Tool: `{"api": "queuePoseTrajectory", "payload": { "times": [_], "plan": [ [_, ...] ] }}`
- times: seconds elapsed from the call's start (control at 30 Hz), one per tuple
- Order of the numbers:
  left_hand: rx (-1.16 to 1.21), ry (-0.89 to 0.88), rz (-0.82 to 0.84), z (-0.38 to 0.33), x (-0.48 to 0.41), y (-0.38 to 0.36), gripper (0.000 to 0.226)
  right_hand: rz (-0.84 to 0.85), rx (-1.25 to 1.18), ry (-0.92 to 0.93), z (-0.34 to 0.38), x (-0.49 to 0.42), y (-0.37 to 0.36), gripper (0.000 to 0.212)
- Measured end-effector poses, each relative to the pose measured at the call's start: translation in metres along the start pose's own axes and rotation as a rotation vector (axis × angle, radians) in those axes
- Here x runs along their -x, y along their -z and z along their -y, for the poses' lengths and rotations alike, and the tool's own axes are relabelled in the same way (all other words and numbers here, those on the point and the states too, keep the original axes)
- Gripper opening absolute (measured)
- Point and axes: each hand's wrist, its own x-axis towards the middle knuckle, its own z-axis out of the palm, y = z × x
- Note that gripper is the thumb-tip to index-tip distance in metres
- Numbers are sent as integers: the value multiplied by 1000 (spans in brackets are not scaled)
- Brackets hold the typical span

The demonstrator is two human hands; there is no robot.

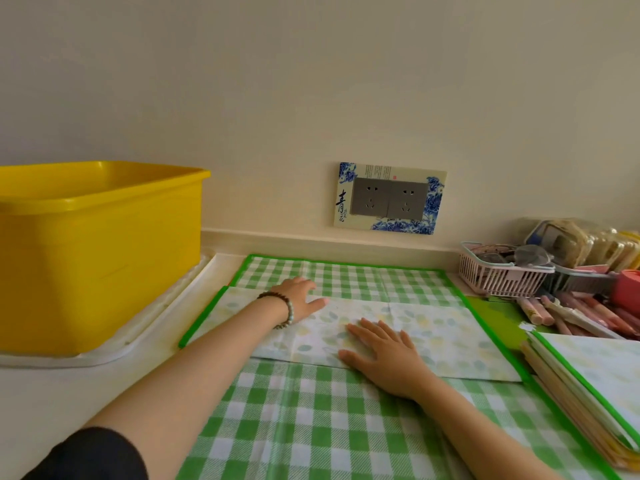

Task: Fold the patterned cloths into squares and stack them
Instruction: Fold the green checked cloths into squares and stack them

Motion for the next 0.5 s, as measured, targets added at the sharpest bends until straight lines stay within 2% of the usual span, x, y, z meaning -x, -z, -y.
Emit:
{"api": "queuePoseTrajectory", "payload": {
  "times": [0.1,0.2,0.27,0.4,0.5],
  "plan": [
    [-19,-114,25,-17,-22,-10,65,-10,-52,8,-4,-3,2,68],
    [-1,-110,28,-24,-39,-15,60,-65,-116,2,-10,-6,4,68],
    [-3,-95,11,-27,-48,-14,58,-130,-165,-6,-13,-7,5,61],
    [13,-44,126,-35,-58,-9,72,-203,-249,-44,-13,-9,6,46],
    [25,-79,160,-36,-59,-7,81,-212,-373,-89,-15,-8,8,41]
  ]
}}
